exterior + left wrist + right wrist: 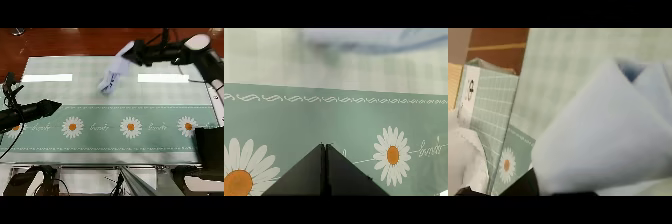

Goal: Fold the shirts.

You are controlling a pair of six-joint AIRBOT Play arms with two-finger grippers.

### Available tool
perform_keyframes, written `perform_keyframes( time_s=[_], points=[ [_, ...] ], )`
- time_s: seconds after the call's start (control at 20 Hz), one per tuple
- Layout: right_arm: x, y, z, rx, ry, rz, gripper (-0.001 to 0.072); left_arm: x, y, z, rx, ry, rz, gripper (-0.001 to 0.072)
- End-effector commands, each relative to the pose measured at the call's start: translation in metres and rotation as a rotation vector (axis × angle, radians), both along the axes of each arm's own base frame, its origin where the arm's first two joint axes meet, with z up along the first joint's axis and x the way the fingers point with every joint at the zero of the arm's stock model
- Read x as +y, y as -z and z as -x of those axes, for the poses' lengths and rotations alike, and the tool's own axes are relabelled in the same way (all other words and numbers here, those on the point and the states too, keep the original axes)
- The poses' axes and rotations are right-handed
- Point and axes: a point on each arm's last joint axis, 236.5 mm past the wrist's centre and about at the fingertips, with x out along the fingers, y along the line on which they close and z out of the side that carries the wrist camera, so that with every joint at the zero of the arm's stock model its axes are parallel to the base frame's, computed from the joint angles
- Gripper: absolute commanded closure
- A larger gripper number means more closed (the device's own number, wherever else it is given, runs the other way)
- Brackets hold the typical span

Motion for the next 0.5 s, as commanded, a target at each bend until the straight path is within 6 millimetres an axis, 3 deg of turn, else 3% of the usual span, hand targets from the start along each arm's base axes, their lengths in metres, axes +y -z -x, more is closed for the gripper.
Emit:
perform_keyframes(
  time_s=[0.0,0.1,0.2,0.3,0.45],
  points=[
    [-0.048,-0.073,-0.006,-0.115,0.045,-0.004,0.0688,-0.002,0.002,0.003,0.011,0.011,0.002,0.0684],
    [-0.095,-0.087,-0.005,-0.113,0.142,0.05,0.0688,-0.005,0.003,0.008,0.03,0.033,0.006,0.0684],
    [-0.151,-0.086,0.006,-0.065,0.259,0.142,0.0688,-0.008,0.005,0.013,0.046,0.052,0.01,0.0684],
    [-0.202,-0.083,0.026,0.013,0.358,0.211,0.0688,-0.009,0.006,0.015,0.052,0.058,0.011,0.0684],
    [-0.253,-0.076,0.063,0.12,0.462,0.252,0.0688,-0.009,0.005,0.015,0.05,0.056,0.011,0.0684]
  ],
)
